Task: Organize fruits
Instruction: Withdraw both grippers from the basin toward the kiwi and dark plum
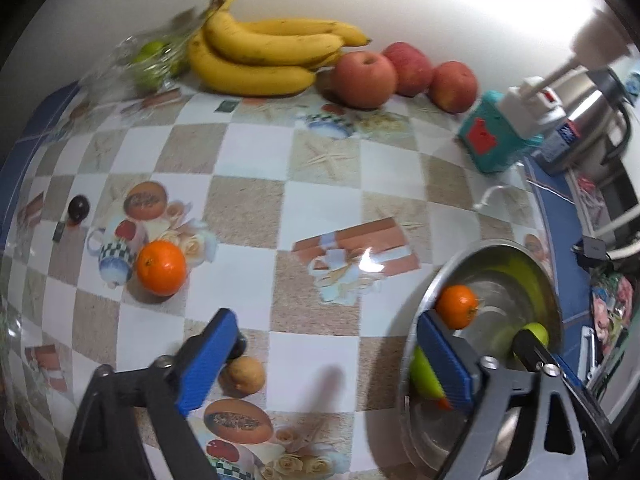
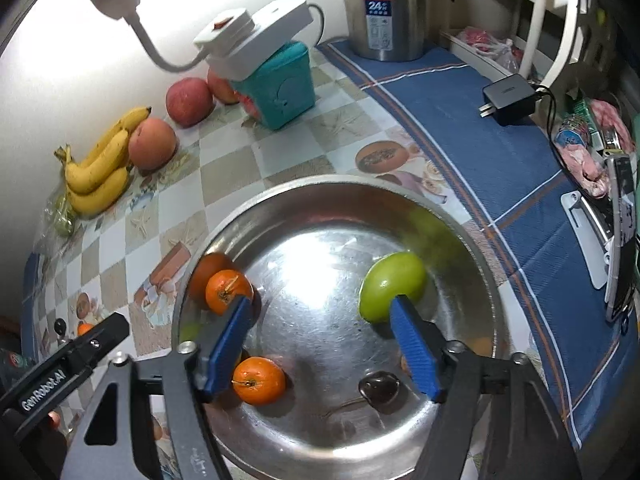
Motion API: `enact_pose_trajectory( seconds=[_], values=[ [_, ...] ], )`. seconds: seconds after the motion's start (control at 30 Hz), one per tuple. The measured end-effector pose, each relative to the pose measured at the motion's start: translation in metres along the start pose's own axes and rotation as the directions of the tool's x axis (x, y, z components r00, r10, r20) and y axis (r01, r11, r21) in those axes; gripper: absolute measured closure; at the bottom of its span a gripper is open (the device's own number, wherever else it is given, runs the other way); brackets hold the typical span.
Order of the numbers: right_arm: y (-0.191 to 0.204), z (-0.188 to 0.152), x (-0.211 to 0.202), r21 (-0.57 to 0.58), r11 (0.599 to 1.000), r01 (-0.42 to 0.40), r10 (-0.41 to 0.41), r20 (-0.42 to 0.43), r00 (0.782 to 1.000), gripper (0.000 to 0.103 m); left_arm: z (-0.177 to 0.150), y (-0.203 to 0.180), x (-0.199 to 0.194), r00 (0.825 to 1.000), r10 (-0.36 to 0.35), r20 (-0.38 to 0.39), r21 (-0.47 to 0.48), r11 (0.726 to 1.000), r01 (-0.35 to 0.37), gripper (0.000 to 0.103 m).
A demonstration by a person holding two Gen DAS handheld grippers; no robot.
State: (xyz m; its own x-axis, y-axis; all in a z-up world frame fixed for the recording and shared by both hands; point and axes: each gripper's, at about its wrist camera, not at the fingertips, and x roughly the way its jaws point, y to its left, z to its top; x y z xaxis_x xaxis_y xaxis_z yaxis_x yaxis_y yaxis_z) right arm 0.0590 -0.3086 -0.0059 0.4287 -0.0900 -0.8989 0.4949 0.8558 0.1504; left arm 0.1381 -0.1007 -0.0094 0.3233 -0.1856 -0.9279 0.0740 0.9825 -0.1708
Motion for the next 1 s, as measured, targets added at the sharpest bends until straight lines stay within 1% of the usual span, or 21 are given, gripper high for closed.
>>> enact_pose_trajectory(
  seconds=[0.03, 0.13, 0.23, 0.4, 0.77, 1.0],
  values=[
    [0.001, 0.0, 0.002, -0.002, 1.0, 0.003, -0.003, -0.006, 1.0, 0.019, -0.001, 0.003, 0.002, 1.0, 0.004, -0.004, -0.014, 1.0, -0.005, 0.005],
    [0.005, 0.003, 0.006, -0.014, 1.0, 0.019, -0.019, -0.025, 1.0, 0.018, -0.003, 0.015, 0.009, 1.0, 0.012, -0.023, -0.059, 0.998, -0.013, 0.001],
    [0.009, 0.003, 0.01, -0.036, 0.999, 0.04, -0.04, -0.02, 0.999, 0.012, -0.003, 0.023, 0.012, 0.999, 0.025, -0.028, -0.091, 0.995, -0.028, 0.0],
    [0.013, 0.003, 0.013, -0.064, 0.997, 0.043, -0.044, -0.012, 0.999, 0.012, -0.001, 0.034, 0.013, 0.999, 0.045, -0.019, -0.13, 0.99, -0.047, 0.0],
    [0.014, 0.004, 0.01, -0.08, 0.995, 0.058, -0.057, 0.017, 0.998, 0.011, -0.002, 0.042, 0.015, 0.996, 0.083, -0.025, -0.163, 0.983, -0.086, 0.0],
    [0.016, 0.006, -0.001, -0.078, 0.995, 0.059, -0.055, 0.05, 0.997, 0.011, -0.002, 0.038, 0.008, 0.997, 0.073, -0.015, -0.147, 0.986, -0.074, 0.0]
  ],
)
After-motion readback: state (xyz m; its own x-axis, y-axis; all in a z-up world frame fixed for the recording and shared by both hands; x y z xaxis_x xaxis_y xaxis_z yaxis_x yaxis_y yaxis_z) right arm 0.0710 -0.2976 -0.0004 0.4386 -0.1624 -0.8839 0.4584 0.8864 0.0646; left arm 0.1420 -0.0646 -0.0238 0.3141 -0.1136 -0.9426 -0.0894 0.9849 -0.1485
